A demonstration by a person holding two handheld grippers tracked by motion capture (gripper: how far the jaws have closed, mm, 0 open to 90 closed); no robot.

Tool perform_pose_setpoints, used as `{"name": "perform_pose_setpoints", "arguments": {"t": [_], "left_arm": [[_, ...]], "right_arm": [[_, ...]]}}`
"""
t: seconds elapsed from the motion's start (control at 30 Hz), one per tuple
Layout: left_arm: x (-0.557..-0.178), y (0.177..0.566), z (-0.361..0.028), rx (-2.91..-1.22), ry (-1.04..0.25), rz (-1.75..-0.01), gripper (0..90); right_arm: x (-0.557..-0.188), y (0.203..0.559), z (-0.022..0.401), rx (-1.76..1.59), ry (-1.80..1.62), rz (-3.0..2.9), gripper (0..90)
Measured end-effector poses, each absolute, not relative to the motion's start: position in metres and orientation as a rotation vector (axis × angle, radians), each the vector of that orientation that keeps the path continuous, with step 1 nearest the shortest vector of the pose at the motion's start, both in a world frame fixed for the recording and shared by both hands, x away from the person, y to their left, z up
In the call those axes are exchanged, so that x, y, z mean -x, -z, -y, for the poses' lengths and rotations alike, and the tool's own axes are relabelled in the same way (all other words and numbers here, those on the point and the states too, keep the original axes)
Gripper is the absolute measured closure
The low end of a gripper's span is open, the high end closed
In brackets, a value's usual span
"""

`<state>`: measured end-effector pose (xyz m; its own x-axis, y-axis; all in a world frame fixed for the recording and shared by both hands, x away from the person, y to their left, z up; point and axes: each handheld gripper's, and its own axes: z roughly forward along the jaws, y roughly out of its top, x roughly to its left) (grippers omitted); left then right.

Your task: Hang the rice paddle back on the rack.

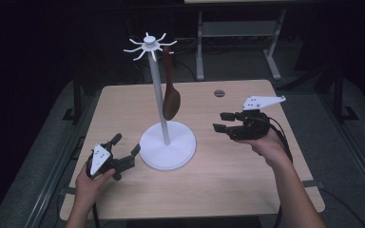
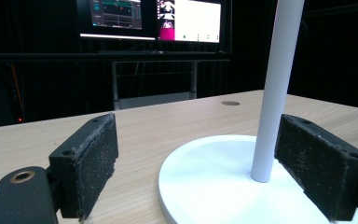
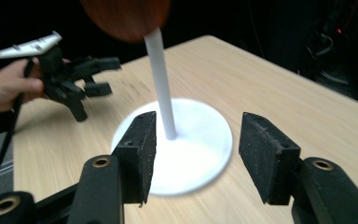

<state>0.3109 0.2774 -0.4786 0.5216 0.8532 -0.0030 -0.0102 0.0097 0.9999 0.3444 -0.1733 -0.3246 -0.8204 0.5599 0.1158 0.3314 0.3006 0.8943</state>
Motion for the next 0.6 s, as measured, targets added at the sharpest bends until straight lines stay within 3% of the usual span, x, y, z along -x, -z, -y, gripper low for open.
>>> {"name": "perform_pose_setpoints", "arguments": {"t": [0.6], "left_arm": [[-0.310, 0.479, -0.279, -1.419, -0.803, -0.791, 12.9]], "right_arm": [[-0.330, 0.393, 0.222, -1.042, -1.443, -2.330, 44.4]]}}
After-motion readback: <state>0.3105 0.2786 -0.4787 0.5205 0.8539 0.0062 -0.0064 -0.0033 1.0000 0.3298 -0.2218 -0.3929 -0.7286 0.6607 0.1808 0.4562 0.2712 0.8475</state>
